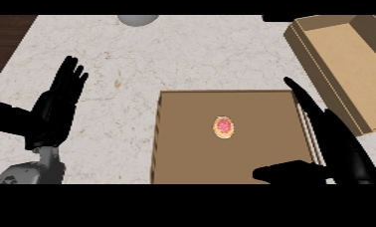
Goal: Pick the cupcake from the tray and place it in the cardboard box
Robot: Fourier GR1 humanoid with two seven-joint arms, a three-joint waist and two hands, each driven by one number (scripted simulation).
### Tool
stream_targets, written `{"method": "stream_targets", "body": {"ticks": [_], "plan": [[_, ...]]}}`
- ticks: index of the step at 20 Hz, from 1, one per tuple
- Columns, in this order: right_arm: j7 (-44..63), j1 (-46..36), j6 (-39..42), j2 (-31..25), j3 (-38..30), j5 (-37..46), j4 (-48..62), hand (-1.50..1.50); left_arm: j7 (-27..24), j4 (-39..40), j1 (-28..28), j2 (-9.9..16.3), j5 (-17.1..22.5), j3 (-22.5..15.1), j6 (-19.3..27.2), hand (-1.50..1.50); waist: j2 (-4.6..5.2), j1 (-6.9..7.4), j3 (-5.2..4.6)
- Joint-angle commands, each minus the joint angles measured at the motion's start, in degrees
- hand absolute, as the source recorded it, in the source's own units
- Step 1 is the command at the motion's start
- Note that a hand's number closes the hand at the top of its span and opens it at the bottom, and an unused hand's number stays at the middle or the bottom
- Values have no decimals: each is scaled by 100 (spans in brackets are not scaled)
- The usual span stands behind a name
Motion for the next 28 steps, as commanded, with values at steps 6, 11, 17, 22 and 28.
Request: {"method": "stream_targets", "body": {"ticks": [6, 11, 17, 22, 28], "plan": [[537, -190, 349, 891, 84, 353, 527, -150, -72, 151, -59, -111, -112, 144, -84, 0, -3, -36, 5], [184, -307, 224, 1376, 52, 847, 1227, -150, 1, 23, -33, -261, -293, -36, -59, 0, 1, -33, 6], [-7, 55, 415, 1696, 81, 1259, 1184, -150, 335, 97, -349, -261, -336, 175, -20, 0, -2, -43, 7], [334, -78, 352, 2351, 426, 1777, 1297, -150, -252, 363, -42, -483, -405, 142, -162, 0, -1, -40, 5], [-361, 14, 627, 2285, -90, 1739, 1870, -150, 542, -389, -199, -328, -419, 304, -75, 0, -3, -37, 7]]}}
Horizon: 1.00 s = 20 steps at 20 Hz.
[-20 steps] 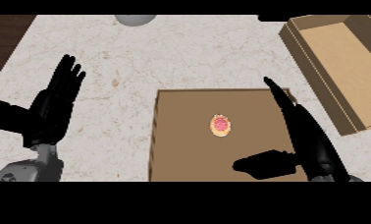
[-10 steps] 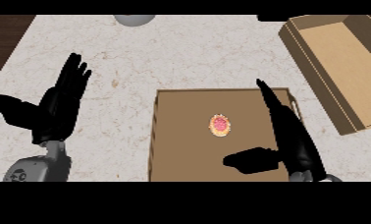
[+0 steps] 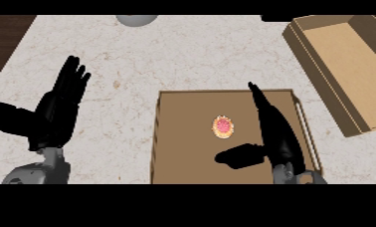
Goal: Pick the cupcake from the tray and place it in the cardboard box
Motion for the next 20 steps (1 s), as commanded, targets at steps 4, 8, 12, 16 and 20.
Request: {"method": "stream_targets", "body": {"ticks": [4, 8, 12, 16, 20], "plan": [[44, -115, 372, 276, -335, 276, 273, -150, -142, 403, -226, -72, -33, 159, -166, 0, 1, -12, 0], [-364, 223, 126, 473, -84, 573, 628, -150, -19, 73, 51, 124, 157, 416, -428, 0, 0, -2, 0], [-111, -9, 576, 598, -349, 470, 412, -150, 213, 42, -166, -39, 18, 298, -273, 0, -1, -7, 0], [-836, 271, 243, 678, -414, 511, 917, -150, -134, -74, 208, -363, -308, 4, -117, 0, -1, -5, 1], [-491, 151, 286, 804, -310, 650, 851, -150, 138, -467, 371, -393, -370, -47, -101, 0, -2, 1, 1]]}}
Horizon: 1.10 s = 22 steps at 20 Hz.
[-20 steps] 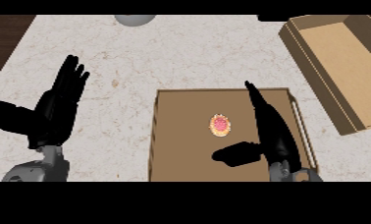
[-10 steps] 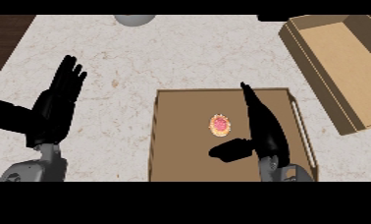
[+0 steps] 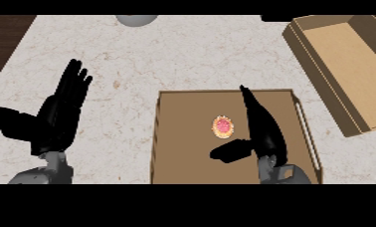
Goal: Pick the cupcake from the tray and place it in the cardboard box
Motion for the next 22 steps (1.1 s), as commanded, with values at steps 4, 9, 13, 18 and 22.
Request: {"method": "stream_targets", "body": {"ticks": [4, 9, 13, 18, 22], "plan": [[-64, 137, -194, 103, 317, 85, 93, -150, -258, 638, -372, 59, 70, 295, -201, 0, 2, -13, -1], [-145, -145, -285, 104, 134, 44, 597, -150, -91, 258, -125, 227, 196, 485, -376, 0, 2, 5, 0], [-191, -180, 36, 105, 16, 58, 550, -150, 93, 268, -323, 72, 42, 334, -207, 0, 1, -4, 0], [-680, 317, -506, 102, 352, 265, 610, -150, 136, 105, -246, 59, -77, 258, -193, 0, -2, -8, 0], [-704, -380, -176, 104, 293, 505, 1123, 150, -41, 307, -310, 109, 225, 450, -427, 0, 3, 9, -1]]}}
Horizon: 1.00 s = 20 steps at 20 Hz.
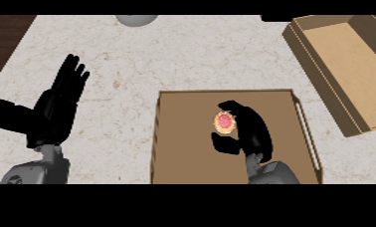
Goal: Pick the cupcake from the tray and place it in the cardboard box
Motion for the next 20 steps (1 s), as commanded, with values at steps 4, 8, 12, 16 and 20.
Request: {"method": "stream_targets", "body": {"ticks": [4, 8, 12, 16, 20], "plan": [[-218, 53, -134, 17, 340, 689, 32, 150, -136, 225, -156, 10, 68, 116, -78, 0, -1, -6, 0], [-263, -170, -186, -109, -43, 870, -42, 150, 20, -178, 104, -25, 47, 65, -20, 0, -4, 5, 0], [-477, -1027, 199, -182, 174, 1172, 447, 150, -82, -25, 67, 13, 29, 4, -149, 0, 7, 75, -1], [-1578, -1455, 833, -794, 778, 1322, 928, 150, -167, 163, -47, -260, -202, -251, 59, 0, 44, 140, -1], [-1621, -1776, 1011, -723, 916, 1639, 539, 150, -49, -2, 105, 75, 85, 170, -115, 0, -7, 37, -2]]}}
